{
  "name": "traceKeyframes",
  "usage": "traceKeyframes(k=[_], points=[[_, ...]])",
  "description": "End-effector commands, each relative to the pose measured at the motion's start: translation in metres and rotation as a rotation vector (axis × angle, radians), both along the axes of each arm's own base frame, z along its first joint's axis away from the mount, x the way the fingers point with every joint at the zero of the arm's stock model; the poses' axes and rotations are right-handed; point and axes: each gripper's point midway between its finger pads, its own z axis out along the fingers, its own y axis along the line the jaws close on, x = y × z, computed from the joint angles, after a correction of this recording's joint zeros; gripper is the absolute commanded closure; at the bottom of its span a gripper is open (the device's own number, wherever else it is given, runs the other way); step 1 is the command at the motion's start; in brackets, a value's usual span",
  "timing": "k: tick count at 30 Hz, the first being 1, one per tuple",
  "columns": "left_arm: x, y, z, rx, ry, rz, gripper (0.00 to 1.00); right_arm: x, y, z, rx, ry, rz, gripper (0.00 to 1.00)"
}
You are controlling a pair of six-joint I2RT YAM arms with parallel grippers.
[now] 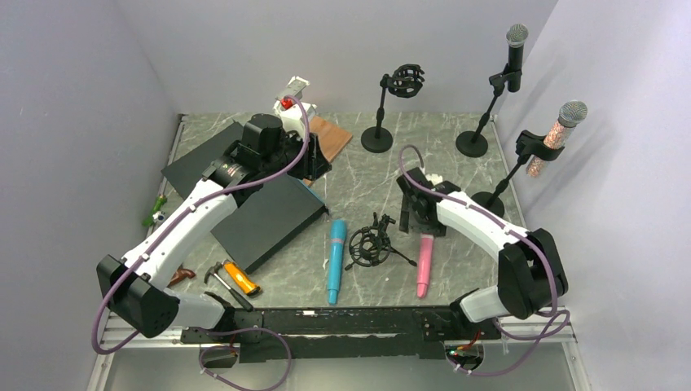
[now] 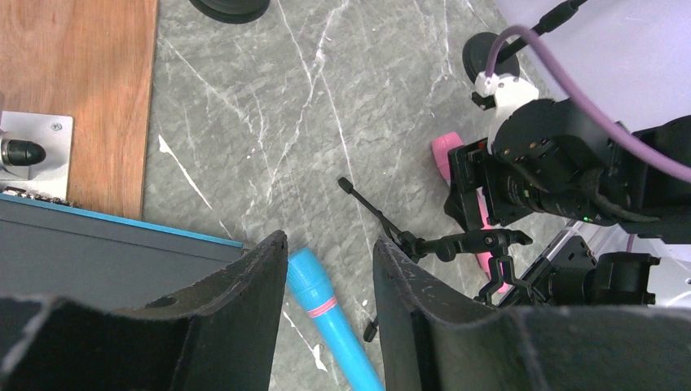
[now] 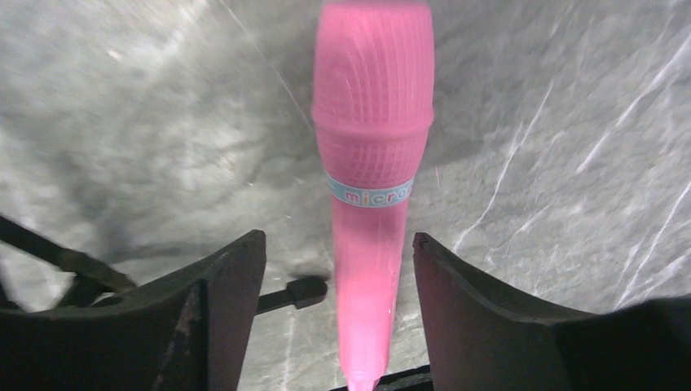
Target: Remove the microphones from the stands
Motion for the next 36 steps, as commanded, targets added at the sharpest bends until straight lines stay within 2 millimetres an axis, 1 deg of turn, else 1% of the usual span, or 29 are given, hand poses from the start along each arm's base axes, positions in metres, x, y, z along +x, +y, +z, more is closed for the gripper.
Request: traceKeyframes(k=[1,5,6,7,9,11,12,14,16,17,19,20,24,27,29,30,31,34,36], points=[[-0.001,0.003,0.022,-0.037,-0.064,0.010,0.53,0.046,0.003,0.062,-0.020,-0.187,0.027,0.25],[-0.002,0.006,0.031,-0.049,-0.087,0.024,0.52,0.087,0.014,0.117,-0.019,-0.325,0.058,0.22],[-0.003,0.006,0.033,-0.054,-0.089,0.025,0.52,0.100,0.018,0.134,-0.014,-0.373,0.067,0.19],[-0.003,0.006,0.036,-0.059,-0.087,0.027,0.51,0.111,0.022,0.149,-0.013,-0.414,0.077,0.18],[-0.006,0.003,0.043,-0.076,-0.081,0.012,0.51,0.137,0.031,0.182,-0.009,-0.508,0.113,0.17],[-0.009,0.000,0.051,-0.092,-0.081,-0.009,0.51,0.161,0.040,0.209,-0.017,-0.583,0.148,0.16],[-0.011,-0.002,0.053,-0.094,-0.078,-0.025,0.51,0.173,0.045,0.223,-0.022,-0.619,0.166,0.16],[-0.011,-0.004,0.050,-0.085,-0.076,-0.041,0.51,0.196,0.054,0.247,-0.044,-0.671,0.213,0.15],[-0.007,-0.002,0.042,-0.058,-0.085,-0.034,0.52,0.218,0.060,0.276,-0.080,-0.723,0.236,0.15],[-0.006,0.000,0.038,-0.041,-0.088,-0.031,0.52,0.226,0.064,0.285,-0.100,-0.734,0.253,0.15],[-0.005,0.003,0.032,-0.010,-0.107,-0.035,0.53,0.244,0.073,0.312,-0.128,-0.791,0.297,0.11],[-0.007,0.003,0.029,0.003,-0.114,-0.047,0.53,0.252,0.078,0.331,-0.131,-0.838,0.310,0.09],[-0.009,0.006,0.023,0.023,-0.141,-0.064,0.52,0.279,0.098,0.352,-0.170,-0.936,0.392,0.01],[-0.009,0.005,0.022,0.034,-0.135,-0.074,0.53,0.295,0.108,0.359,-0.211,-1.000,0.432,0.00],[-0.009,0.002,0.017,0.032,-0.115,-0.087,0.53,0.306,0.115,0.362,-0.240,-1.032,0.455,0.00],[-0.009,0.000,0.016,0.029,-0.107,-0.099,0.53,0.312,0.116,0.363,-0.261,-1.044,0.457,0.00],[-0.010,-0.002,0.014,0.026,-0.100,-0.107,0.54,0.321,0.115,0.359,-0.298,-1.045,0.444,0.01],[-0.010,-0.005,0.011,0.030,-0.082,-0.120,0.54,0.338,0.107,0.357,-0.428,-1.046,0.411,0.01],[-0.009,-0.006,0.008,0.033,-0.074,-0.121,0.54,0.347,0.103,0.353,-0.498,-1.040,0.401,0.07]])
